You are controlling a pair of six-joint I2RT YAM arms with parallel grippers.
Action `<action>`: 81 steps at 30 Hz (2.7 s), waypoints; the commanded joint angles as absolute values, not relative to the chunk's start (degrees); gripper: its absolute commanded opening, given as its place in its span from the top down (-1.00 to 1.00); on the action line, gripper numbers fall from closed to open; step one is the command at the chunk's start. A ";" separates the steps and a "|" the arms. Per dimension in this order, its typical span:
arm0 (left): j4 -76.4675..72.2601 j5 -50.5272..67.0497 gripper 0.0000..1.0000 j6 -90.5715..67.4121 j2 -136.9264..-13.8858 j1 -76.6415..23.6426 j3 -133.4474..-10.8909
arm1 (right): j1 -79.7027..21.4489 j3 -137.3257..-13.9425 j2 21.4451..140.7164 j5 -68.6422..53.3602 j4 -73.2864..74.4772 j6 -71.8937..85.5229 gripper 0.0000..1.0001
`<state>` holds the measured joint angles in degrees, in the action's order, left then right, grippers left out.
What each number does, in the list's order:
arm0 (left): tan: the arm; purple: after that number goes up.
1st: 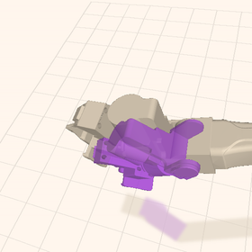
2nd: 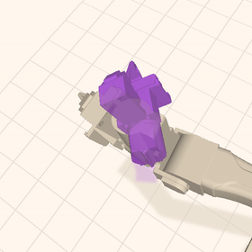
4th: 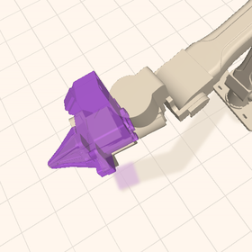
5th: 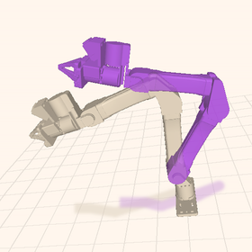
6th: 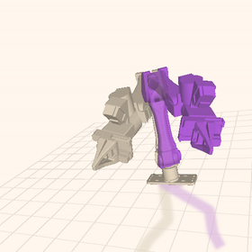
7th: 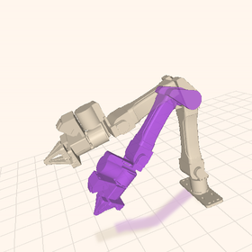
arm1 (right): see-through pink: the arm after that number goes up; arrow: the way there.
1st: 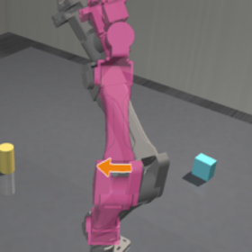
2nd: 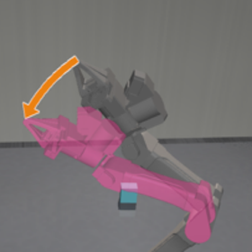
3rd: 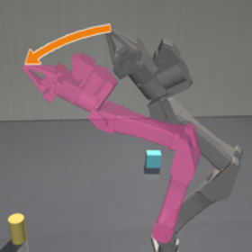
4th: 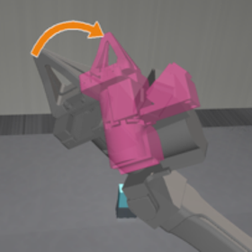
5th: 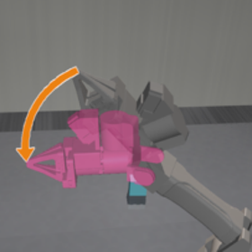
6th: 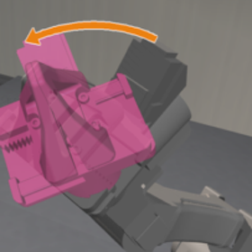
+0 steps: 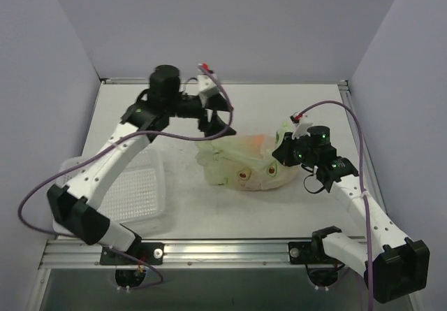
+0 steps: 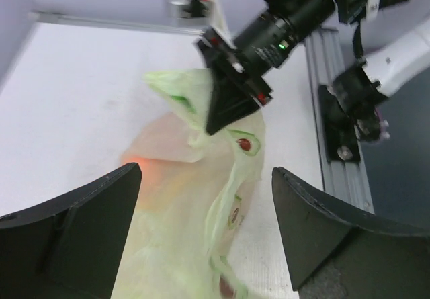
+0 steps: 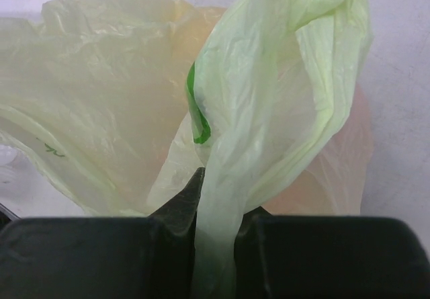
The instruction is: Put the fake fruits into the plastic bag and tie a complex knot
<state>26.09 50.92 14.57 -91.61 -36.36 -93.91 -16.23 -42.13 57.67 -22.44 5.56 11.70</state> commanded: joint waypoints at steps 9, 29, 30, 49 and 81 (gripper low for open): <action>21.84 65.31 -0.95 12.00 -62.24 -3.96 -62.45 | -17.31 -46.14 59.06 -23.91 8.00 10.11 1.00; -17.75 46.40 -0.95 11.96 -65.47 -24.69 -43.06 | -17.14 -45.35 59.41 -28.12 10.46 5.37 1.00; -18.10 48.58 -0.88 11.87 -67.39 -25.05 -45.07 | -17.23 -45.26 59.59 -28.39 10.55 5.19 1.00; 61.85 59.42 1.00 62.81 -91.37 -34.98 -85.15 | -22.84 -58.97 68.73 -33.48 18.37 -17.92 1.00; 41.49 59.85 0.17 39.99 -86.58 -34.63 -78.05 | -14.77 -50.54 55.72 -45.70 23.81 -11.85 -0.66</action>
